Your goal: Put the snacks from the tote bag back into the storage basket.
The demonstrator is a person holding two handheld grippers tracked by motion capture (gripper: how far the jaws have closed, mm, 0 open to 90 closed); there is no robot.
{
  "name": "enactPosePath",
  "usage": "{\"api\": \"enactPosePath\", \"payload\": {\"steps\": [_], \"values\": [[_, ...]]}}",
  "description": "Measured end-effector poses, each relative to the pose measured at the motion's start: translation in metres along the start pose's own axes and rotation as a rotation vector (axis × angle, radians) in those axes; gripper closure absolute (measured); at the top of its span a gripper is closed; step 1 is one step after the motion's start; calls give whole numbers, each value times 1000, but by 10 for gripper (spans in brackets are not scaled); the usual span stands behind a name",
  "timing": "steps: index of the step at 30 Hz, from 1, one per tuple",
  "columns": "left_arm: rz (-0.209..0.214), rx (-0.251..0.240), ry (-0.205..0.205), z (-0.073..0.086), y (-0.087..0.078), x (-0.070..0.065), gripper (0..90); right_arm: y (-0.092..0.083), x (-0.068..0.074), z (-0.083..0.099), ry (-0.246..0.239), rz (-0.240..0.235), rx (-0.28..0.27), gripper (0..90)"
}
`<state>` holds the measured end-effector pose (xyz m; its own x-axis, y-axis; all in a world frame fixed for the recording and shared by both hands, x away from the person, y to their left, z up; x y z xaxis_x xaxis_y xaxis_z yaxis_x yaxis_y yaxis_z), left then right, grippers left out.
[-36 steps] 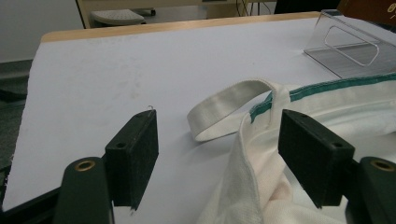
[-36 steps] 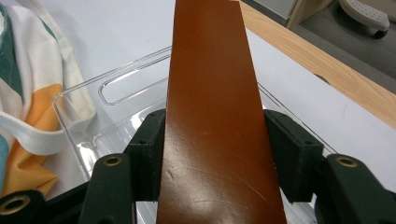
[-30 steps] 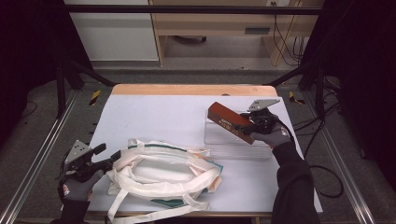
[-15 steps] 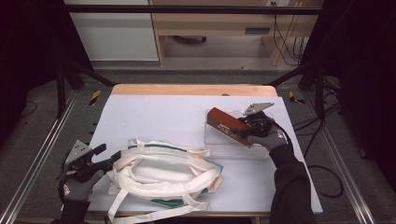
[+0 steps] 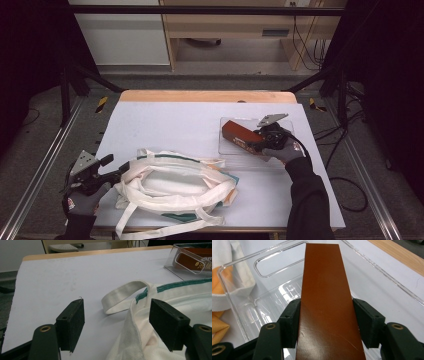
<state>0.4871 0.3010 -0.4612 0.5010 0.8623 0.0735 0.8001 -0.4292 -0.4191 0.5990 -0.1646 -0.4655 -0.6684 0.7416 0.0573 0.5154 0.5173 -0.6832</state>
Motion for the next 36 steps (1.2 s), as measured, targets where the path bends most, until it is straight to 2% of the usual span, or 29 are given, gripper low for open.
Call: {"api": "enactPosePath", "payload": {"steps": [11,14,17,20,23,26,27,28,30,32,33,36], "values": [[0,3,1,1,0,0,280,3,-1,4,9,7,34,420],[0,2,-1,1,0,0,280,2,-1,3,13,14,24,426],[2,3,-2,1,0,0,280,1,-1,4,6,30,39,422],[2,3,-3,1,0,0,280,-4,1,1,3,48,16,419],[0,3,-1,1,0,0,280,-15,2,-4,13,69,-32,434],[-1,4,-2,1,0,0,280,-27,5,-7,60,82,-83,503],[-1,4,-2,1,0,0,280,-27,5,-7,60,82,-83,503],[-2,5,-4,1,1,0,280,-33,8,-4,81,106,-92,565],[-3,5,-4,2,0,0,280,-36,10,-1,94,117,-92,630],[-3,4,-4,1,0,0,280,-38,11,0,99,128,-95,658],[-3,4,-3,1,0,0,280,-40,15,3,127,132,-102,739],[-3,6,-1,2,1,-1,279,-39,19,9,149,132,-74,806]]}}
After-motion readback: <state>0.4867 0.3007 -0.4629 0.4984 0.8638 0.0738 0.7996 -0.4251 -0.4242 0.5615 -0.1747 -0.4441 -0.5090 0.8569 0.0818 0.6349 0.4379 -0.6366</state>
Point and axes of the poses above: each handheld gripper's, and its own axes: y roughly forward along the jaws, z roughly out of its underside, x roughly to its left, the point moved 7 cm from there along y, roughly forward along the jaws, and after that the axes turned 9 degrees about y, right-handed, at the moved point
